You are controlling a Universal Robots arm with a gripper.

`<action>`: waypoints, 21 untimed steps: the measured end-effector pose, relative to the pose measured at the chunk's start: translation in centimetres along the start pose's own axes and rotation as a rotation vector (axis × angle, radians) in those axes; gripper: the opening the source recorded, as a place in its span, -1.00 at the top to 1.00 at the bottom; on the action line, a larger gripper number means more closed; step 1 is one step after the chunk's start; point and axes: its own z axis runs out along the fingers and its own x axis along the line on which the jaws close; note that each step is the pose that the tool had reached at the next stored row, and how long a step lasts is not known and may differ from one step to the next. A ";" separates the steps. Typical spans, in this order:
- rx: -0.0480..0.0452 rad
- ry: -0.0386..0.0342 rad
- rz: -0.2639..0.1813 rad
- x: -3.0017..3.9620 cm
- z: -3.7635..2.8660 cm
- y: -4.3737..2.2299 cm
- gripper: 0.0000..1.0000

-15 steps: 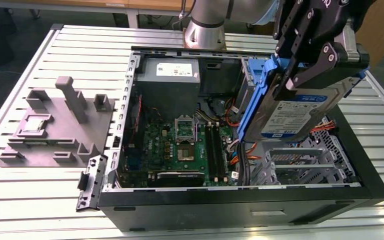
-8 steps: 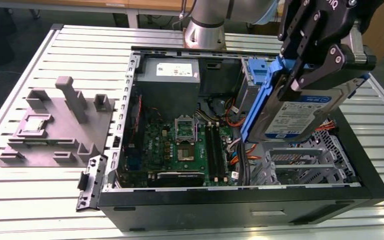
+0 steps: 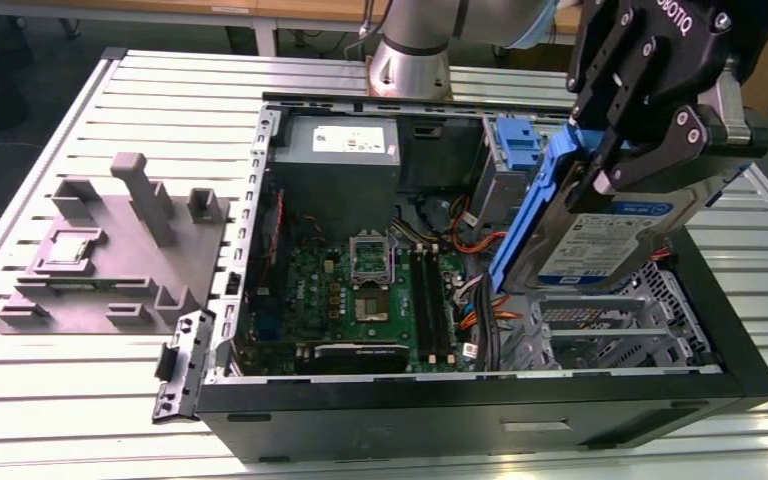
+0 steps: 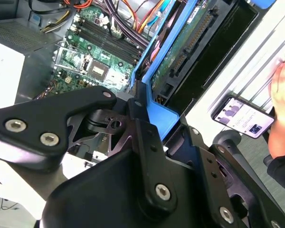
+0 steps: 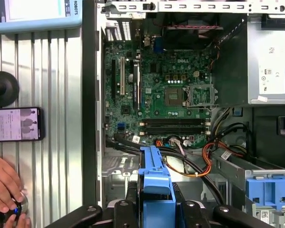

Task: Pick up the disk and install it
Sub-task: 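Insert the disk into the insertion slot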

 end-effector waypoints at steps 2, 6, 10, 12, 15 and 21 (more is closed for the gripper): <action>0.0000 -0.0001 0.000 0.12 0.07 -0.05 0.27; 0.0000 0.0001 0.000 0.12 0.17 -0.37 0.27; -0.0001 0.0002 0.000 0.12 0.21 -0.57 0.27; 0.0000 0.0001 0.000 0.12 0.24 -0.60 0.27; 0.0000 0.0001 0.000 0.12 0.25 -0.60 0.27; 0.0000 0.0000 0.000 0.12 0.26 -0.60 0.27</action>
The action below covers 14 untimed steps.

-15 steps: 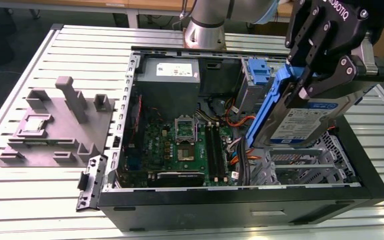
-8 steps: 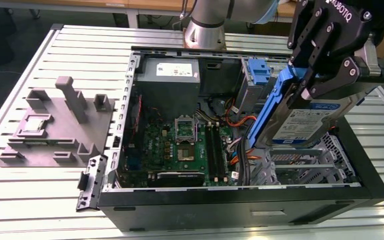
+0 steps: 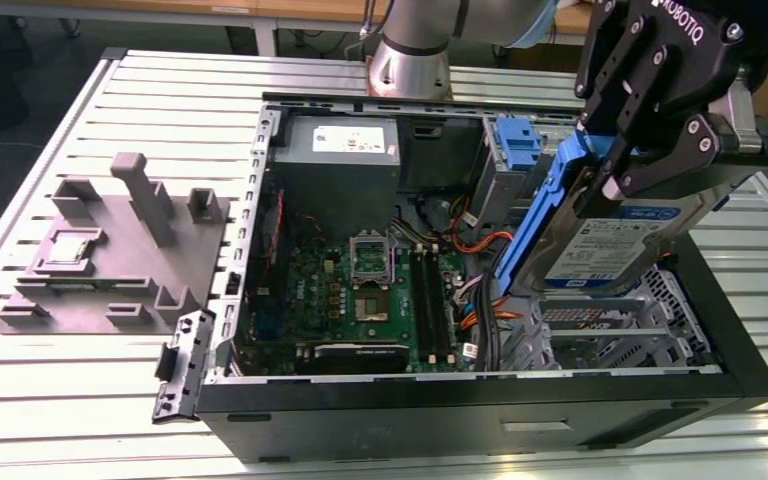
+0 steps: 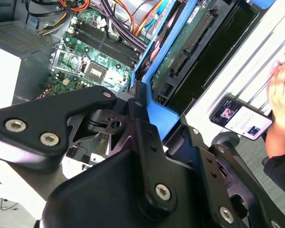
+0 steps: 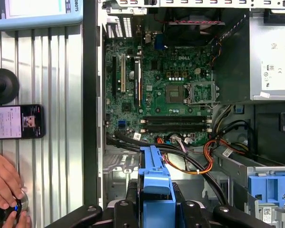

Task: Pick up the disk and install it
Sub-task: 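Insert the disk into the insertion slot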

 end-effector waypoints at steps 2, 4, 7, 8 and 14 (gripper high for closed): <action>0.0001 -0.0001 0.000 0.14 0.01 -0.01 0.27; 0.0000 0.0000 0.000 0.34 0.01 -0.03 0.27; 0.0000 0.0001 0.000 0.42 0.06 -0.34 0.27; -0.0001 0.0003 0.000 0.42 0.07 -0.56 0.27; 0.0000 0.0001 0.000 0.39 0.26 -1.84 0.27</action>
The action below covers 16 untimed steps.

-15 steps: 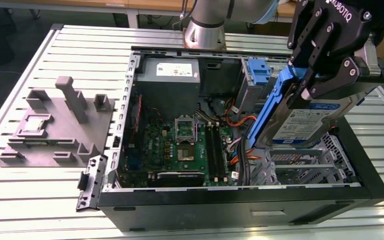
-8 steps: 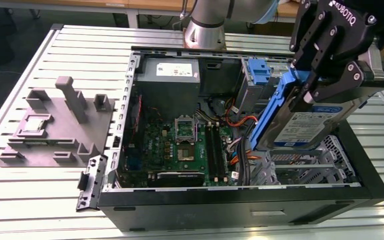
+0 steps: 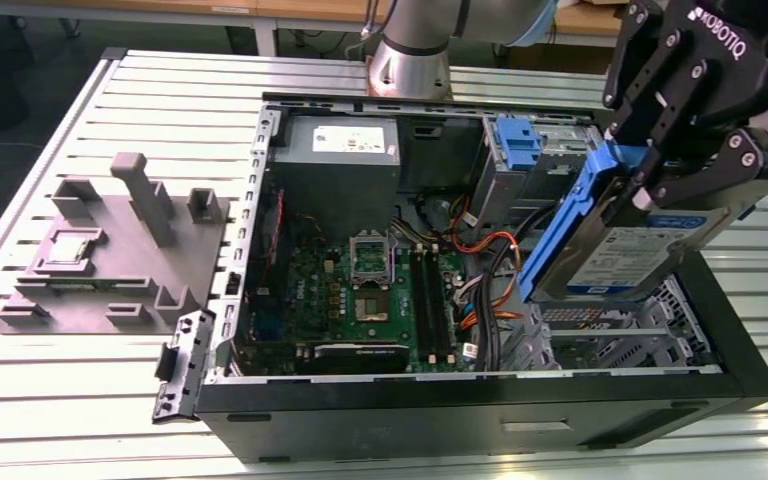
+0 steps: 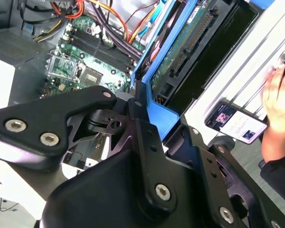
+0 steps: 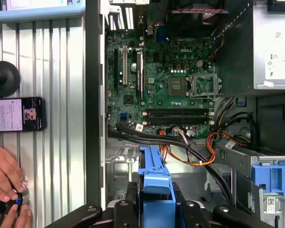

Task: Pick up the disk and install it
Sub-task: 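Insert the disk into the insertion slot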

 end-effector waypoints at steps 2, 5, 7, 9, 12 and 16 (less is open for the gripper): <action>0.0000 0.0000 0.000 -0.01 0.07 -0.39 0.27; 0.0000 0.0000 0.000 0.02 0.20 -0.92 0.27; 0.0000 0.0000 0.000 0.07 0.30 -1.17 0.27; 0.0000 0.0001 0.000 0.09 0.37 -1.33 0.27; 0.0000 0.0001 0.000 0.09 0.39 -1.34 0.27; 0.0000 0.0000 0.000 0.09 0.39 -1.34 0.27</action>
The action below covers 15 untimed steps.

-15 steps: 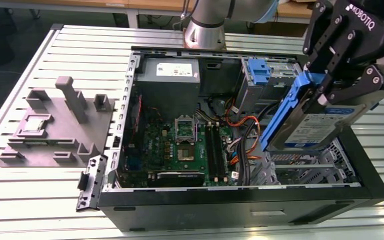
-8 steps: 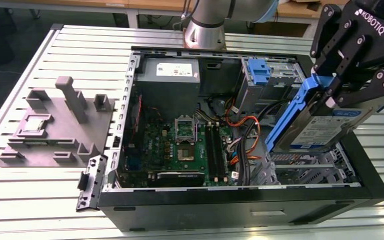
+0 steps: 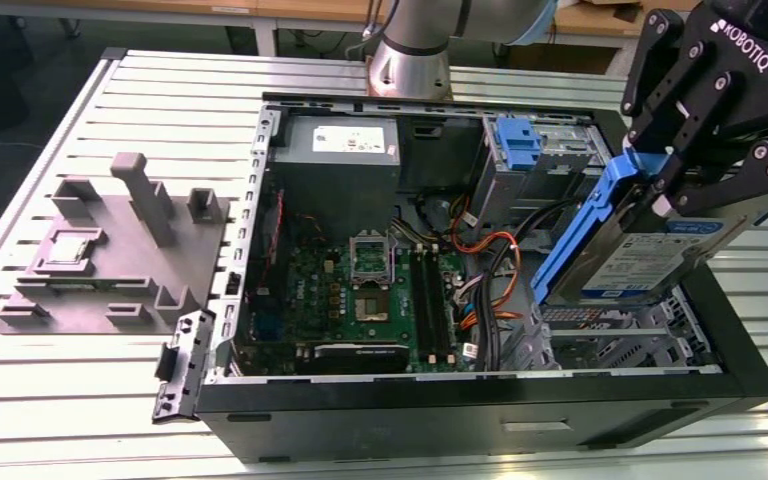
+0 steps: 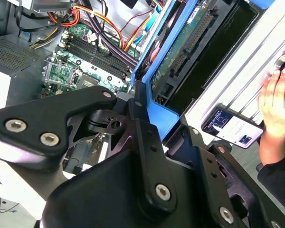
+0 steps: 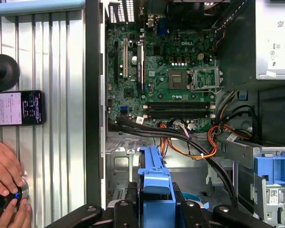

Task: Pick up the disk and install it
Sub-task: 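Insert the disk into the insertion slot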

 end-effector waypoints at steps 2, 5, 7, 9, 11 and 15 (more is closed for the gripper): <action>0.0000 0.0000 0.000 0.00 0.00 0.00 0.27; 0.0000 0.0000 0.000 0.00 0.02 -0.04 0.27; 0.0000 -0.0002 0.000 0.02 0.07 -0.17 0.27; 0.0000 0.0000 0.000 0.10 0.13 -0.36 0.27; 0.0000 -0.0001 0.000 0.29 0.23 -0.56 0.27; 0.0000 -0.0001 0.000 0.54 0.48 -0.81 0.27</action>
